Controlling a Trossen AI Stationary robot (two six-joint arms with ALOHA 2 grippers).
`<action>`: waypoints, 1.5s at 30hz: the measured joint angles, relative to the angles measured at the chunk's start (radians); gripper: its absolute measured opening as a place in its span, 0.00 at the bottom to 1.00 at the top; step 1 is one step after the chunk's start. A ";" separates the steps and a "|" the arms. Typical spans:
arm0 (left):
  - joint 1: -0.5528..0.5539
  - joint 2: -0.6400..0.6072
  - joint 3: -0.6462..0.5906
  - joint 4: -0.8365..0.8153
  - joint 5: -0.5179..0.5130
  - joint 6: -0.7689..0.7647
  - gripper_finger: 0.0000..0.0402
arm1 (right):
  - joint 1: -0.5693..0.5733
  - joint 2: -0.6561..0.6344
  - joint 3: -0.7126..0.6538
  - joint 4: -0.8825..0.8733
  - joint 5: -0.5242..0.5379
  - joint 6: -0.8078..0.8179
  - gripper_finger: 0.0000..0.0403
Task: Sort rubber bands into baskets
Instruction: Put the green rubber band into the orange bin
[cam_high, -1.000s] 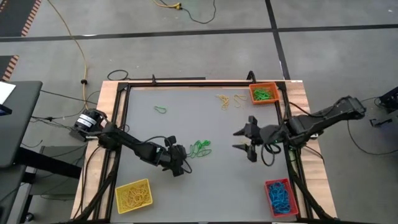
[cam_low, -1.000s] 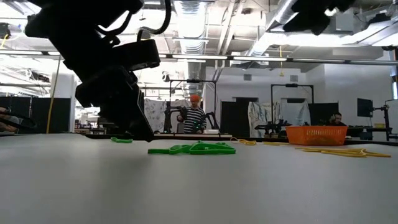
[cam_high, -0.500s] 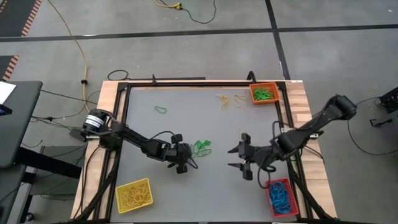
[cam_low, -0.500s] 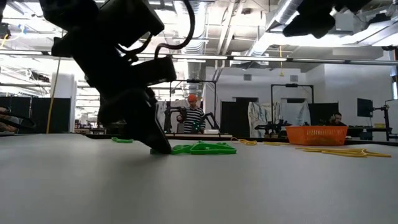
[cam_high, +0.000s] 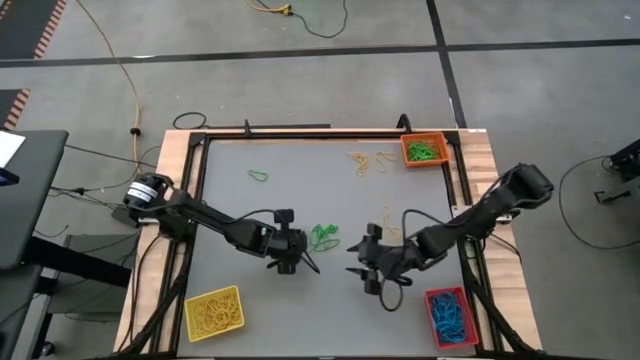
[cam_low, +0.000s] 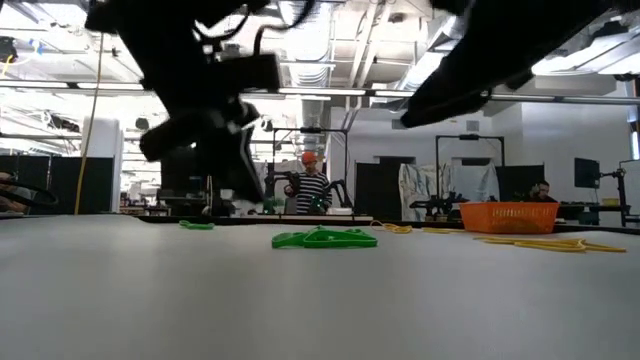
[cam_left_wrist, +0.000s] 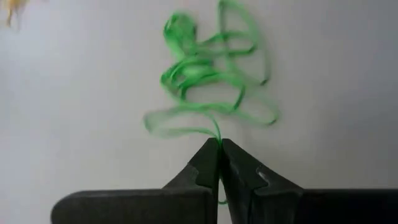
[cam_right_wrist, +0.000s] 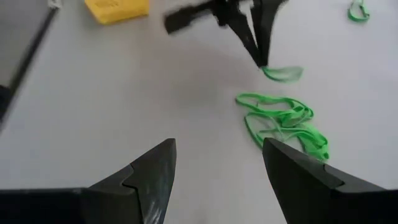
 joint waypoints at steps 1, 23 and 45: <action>-0.010 -0.006 0.009 -0.004 -0.001 0.004 0.00 | -0.009 0.020 0.000 0.028 0.000 -0.016 0.67; -0.086 -0.040 0.061 0.146 0.211 0.015 0.00 | -0.091 0.349 0.148 0.393 -0.010 -0.552 0.67; -0.086 -0.040 0.061 0.123 0.148 -0.058 0.00 | -0.147 0.369 0.194 0.259 -0.042 -0.603 0.06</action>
